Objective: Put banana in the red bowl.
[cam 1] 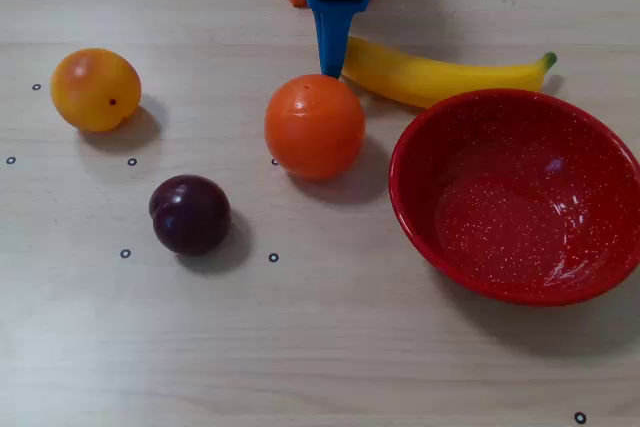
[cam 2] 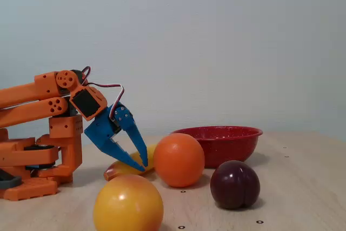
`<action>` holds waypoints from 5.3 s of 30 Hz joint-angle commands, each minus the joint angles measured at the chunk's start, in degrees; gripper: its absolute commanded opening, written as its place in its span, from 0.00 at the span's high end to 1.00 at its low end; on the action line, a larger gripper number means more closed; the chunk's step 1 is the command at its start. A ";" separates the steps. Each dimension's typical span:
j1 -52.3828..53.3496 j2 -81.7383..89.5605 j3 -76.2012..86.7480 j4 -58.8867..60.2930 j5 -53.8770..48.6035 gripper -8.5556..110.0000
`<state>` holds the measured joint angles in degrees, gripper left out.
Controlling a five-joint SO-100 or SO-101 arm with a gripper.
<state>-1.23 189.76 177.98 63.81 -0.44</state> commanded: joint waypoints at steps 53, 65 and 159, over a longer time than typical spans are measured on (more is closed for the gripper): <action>-0.53 1.14 0.97 -2.99 -0.35 0.93; -0.53 1.14 0.97 -2.99 -0.35 0.93; -2.20 -31.64 -50.19 25.40 -2.90 0.93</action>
<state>-2.02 159.79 134.38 87.36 -4.83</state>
